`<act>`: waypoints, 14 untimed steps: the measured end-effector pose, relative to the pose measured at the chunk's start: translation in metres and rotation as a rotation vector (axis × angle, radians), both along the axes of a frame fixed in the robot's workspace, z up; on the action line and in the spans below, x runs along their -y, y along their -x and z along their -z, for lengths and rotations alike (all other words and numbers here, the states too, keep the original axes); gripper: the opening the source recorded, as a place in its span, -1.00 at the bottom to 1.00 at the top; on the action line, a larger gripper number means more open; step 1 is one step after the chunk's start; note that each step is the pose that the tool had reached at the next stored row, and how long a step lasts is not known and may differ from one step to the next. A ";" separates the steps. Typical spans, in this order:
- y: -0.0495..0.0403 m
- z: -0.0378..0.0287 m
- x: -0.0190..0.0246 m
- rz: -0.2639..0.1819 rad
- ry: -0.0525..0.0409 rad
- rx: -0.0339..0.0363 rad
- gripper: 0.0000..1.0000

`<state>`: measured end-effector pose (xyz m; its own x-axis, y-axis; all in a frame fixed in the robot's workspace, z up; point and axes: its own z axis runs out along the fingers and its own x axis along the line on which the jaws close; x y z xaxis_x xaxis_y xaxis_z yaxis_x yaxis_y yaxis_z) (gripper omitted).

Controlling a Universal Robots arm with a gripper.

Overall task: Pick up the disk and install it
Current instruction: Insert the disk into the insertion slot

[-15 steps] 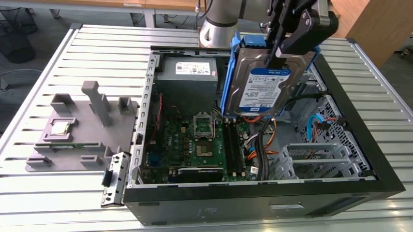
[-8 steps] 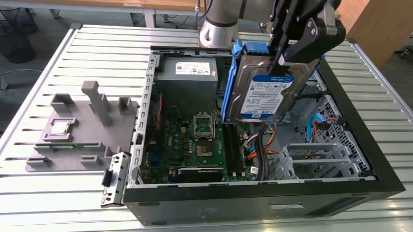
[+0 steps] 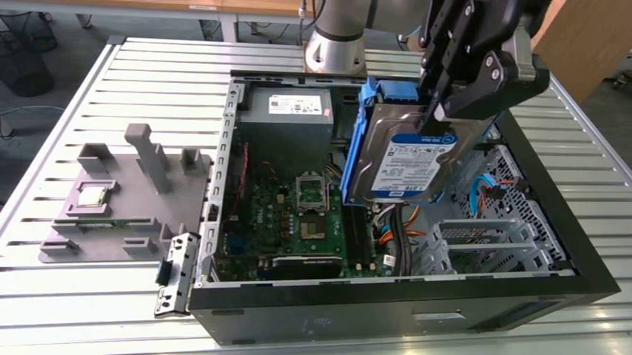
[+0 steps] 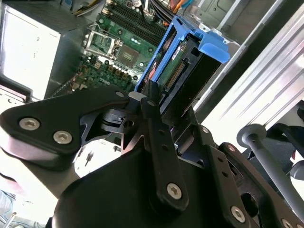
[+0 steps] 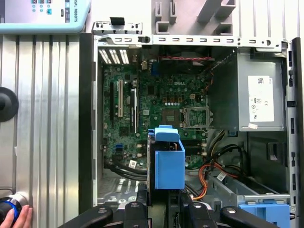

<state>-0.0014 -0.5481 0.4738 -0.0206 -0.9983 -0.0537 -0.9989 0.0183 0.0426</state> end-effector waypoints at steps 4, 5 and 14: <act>-0.0003 0.0002 0.0112 0.000 -0.0012 0.0000 -0.30; -0.0003 0.0001 0.0138 0.000 -0.0012 0.0000 -0.30; -0.0009 0.0004 0.0333 0.000 -0.0016 0.0000 -0.30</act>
